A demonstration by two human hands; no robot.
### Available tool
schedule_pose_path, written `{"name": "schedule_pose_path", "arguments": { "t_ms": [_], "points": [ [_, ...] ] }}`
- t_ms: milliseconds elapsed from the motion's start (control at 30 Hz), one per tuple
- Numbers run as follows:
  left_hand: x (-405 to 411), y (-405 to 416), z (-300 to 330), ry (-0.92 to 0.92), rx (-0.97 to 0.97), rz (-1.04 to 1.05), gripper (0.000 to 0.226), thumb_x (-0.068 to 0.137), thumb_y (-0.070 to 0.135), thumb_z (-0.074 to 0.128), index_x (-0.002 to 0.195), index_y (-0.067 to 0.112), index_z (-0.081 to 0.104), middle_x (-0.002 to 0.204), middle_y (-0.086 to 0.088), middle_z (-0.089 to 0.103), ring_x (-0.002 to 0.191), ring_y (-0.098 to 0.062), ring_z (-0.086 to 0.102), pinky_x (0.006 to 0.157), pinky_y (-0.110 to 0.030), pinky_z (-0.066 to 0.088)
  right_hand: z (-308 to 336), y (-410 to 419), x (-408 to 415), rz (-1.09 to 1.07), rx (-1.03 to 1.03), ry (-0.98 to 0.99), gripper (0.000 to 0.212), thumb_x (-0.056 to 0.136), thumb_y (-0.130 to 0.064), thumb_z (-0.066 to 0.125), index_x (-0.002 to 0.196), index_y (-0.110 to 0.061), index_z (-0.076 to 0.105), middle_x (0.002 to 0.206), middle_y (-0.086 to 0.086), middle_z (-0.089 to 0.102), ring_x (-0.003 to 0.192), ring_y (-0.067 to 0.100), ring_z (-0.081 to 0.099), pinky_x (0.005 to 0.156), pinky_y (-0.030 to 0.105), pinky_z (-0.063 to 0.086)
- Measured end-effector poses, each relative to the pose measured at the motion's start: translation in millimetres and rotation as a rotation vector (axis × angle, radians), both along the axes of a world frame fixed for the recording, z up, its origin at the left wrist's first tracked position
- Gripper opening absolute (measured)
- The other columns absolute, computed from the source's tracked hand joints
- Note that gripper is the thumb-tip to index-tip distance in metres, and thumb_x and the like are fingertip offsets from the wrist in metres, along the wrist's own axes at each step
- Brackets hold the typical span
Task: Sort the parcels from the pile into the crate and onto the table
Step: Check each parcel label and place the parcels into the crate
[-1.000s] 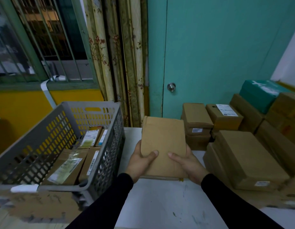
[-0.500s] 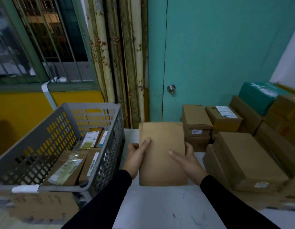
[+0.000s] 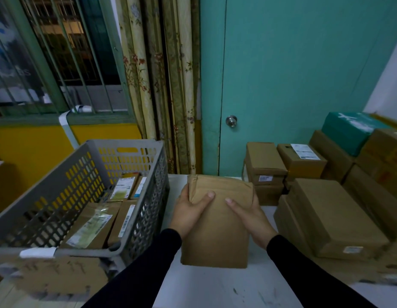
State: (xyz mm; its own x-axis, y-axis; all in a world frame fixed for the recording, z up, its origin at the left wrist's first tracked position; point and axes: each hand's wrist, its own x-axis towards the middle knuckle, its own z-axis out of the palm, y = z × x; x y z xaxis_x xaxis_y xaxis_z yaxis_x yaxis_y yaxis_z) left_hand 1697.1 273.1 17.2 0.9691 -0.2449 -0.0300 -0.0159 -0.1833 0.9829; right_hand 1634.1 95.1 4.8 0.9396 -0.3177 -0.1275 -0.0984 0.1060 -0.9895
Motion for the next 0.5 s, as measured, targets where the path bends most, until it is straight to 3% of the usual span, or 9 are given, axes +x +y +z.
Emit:
{"name": "schedule_pose_path", "arguments": {
  "t_ms": [67, 167, 267, 333, 400, 500],
  "points": [
    [-0.8, 0.7, -2.1, 0.014, -0.027, 0.011, 0.055, 0.089, 0.044, 0.073, 0.138, 0.031, 0.052, 0.125, 0.006, 0.065, 0.109, -0.009, 0.063, 0.089, -0.025, 0.052, 1.5, 3.2, 0.5, 0.004, -0.016, -0.022, 0.094, 0.082, -0.04, 0.079, 0.157, -0.038, 0.023, 0.138, -0.005, 0.054, 0.11, 0.007, 0.058, 0.086, 0.03, 0.053],
    [-4.8, 0.9, -5.3, 0.019, -0.054, 0.027, 0.043, 0.093, 0.039, 0.069, 0.133, 0.033, 0.054, 0.123, 0.006, 0.066, 0.105, -0.004, 0.062, 0.08, -0.019, 0.048, 1.7, 6.0, 2.2, -0.02, -0.055, -0.043, 0.068, 0.087, -0.032, 0.078, 0.141, -0.042, 0.038, 0.13, -0.009, 0.059, 0.112, 0.008, 0.059, 0.102, 0.041, 0.051],
    [-5.3, 2.2, -9.4, 0.03, -0.059, 0.026, 0.043, 0.095, 0.038, 0.068, 0.135, 0.029, 0.054, 0.122, 0.006, 0.066, 0.104, -0.002, 0.062, 0.075, -0.013, 0.048, -1.4, 6.5, 2.8, -0.01, -0.075, -0.037, 0.06, 0.086, -0.035, 0.079, 0.129, -0.052, 0.042, 0.124, -0.017, 0.062, 0.117, 0.013, 0.061, 0.107, 0.048, 0.05],
    [-4.7, 2.9, -8.3, 0.009, -0.055, 0.01, 0.046, 0.095, 0.038, 0.067, 0.137, 0.027, 0.053, 0.123, 0.007, 0.066, 0.103, 0.001, 0.061, 0.07, -0.006, 0.047, 0.2, 6.1, 2.0, -0.005, -0.07, -0.035, 0.054, 0.085, -0.036, 0.08, 0.121, -0.055, 0.045, 0.121, -0.019, 0.062, 0.116, 0.012, 0.062, 0.104, 0.045, 0.052],
    [-2.3, 4.4, -6.9, -0.004, -0.059, -0.004, 0.05, 0.094, 0.04, 0.068, 0.14, 0.028, 0.051, 0.124, 0.008, 0.065, 0.107, -0.001, 0.062, 0.073, -0.008, 0.047, 3.0, 6.7, 3.6, -0.004, -0.063, -0.049, 0.054, 0.085, -0.033, 0.079, 0.124, -0.052, 0.046, 0.121, -0.018, 0.062, 0.115, 0.011, 0.061, 0.103, 0.043, 0.051],
    [2.4, 5.3, -8.8, 0.002, -0.05, 0.0, 0.054, 0.094, 0.04, 0.068, 0.143, 0.026, 0.048, 0.128, 0.006, 0.064, 0.112, -0.008, 0.061, 0.087, -0.02, 0.048, 1.8, 9.0, 3.9, -0.014, -0.082, -0.052, 0.065, 0.087, -0.033, 0.078, 0.139, -0.045, 0.04, 0.128, -0.013, 0.061, 0.122, 0.015, 0.059, 0.108, 0.048, 0.048]
  ]
}}
